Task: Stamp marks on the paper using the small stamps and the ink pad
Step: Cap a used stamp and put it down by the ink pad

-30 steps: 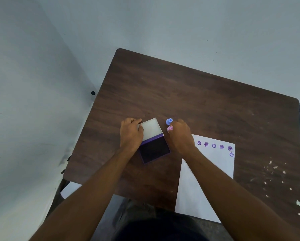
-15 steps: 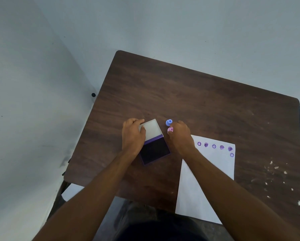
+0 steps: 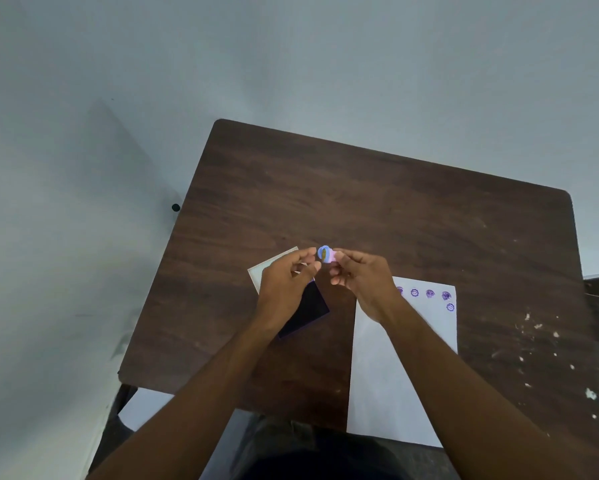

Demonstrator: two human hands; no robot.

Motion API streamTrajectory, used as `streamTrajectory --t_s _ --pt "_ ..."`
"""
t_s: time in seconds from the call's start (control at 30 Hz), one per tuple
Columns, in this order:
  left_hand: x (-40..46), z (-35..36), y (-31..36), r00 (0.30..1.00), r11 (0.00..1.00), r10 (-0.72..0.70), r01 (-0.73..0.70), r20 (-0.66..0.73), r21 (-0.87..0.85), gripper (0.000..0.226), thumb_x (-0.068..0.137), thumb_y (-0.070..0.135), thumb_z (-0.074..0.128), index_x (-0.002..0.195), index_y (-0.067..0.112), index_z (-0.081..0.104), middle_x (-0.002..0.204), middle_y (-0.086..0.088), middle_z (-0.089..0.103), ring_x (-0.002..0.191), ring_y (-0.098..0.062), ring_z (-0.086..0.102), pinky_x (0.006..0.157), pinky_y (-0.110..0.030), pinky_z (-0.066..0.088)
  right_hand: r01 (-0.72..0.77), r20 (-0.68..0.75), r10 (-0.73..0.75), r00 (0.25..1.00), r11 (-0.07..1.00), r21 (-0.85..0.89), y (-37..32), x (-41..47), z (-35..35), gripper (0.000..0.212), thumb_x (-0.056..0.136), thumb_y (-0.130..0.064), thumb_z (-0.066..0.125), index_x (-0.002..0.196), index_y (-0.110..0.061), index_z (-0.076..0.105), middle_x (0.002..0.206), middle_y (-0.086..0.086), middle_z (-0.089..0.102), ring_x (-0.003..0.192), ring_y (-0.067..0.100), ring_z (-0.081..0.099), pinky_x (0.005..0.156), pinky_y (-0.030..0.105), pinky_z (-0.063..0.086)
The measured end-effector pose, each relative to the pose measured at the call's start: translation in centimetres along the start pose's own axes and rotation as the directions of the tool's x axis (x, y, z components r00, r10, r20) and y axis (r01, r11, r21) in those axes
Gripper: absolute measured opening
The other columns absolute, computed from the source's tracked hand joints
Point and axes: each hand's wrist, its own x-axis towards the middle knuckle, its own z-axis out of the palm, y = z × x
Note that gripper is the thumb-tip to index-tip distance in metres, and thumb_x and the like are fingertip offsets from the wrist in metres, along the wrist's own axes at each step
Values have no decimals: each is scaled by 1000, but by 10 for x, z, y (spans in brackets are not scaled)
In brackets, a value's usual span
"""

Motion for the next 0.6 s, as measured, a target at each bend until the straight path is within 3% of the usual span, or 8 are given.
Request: streamTrajectory --t_s 0.07,0.17,0.23,0.3,0.6 --pt "-2 5 7 999 997 25 -22 37 -75 30 90 23 69 120 27 67 98 33 67 95 13 62 79 -4 45 -10 97 -5 995 988 155 -1 -6 -2 22 95 -9 56 108 4 68 91 25 68 73 25 63 67 31 57" --pt "-3 11 14 999 993 36 -35 3 -116 35 88 23 72 122 20 66 110 14 72 100 3 66 86 -15 52 -38 155 -4 988 963 267 -2 -10 -3 27 99 -9 47 113 6 65 97 24 67 78 24 63 71 32 56" --pt "-4 14 18 999 989 35 -40 -42 -143 34 85 24 75 118 18 67 108 9 73 97 -3 68 84 -22 56 -53 178 -4 984 947 317 -2 -12 -6 29 100 -7 44 116 8 62 100 24 65 78 22 61 69 32 54" --pt "-5 17 21 996 986 56 -67 -75 -153 33 81 23 79 113 18 69 102 8 74 92 -5 69 79 -19 56 -70 195 1 981 935 347 0 -14 -9 30 100 -8 43 118 8 61 102 23 64 78 21 61 67 32 52" --pt "-15 33 29 964 971 232 -222 -131 88 33 76 28 83 105 16 73 100 3 72 88 -10 68 80 -24 57 -95 205 -5 979 875 475 6 -25 -19 32 98 -9 41 113 3 67 107 20 70 89 24 68 69 32 55"
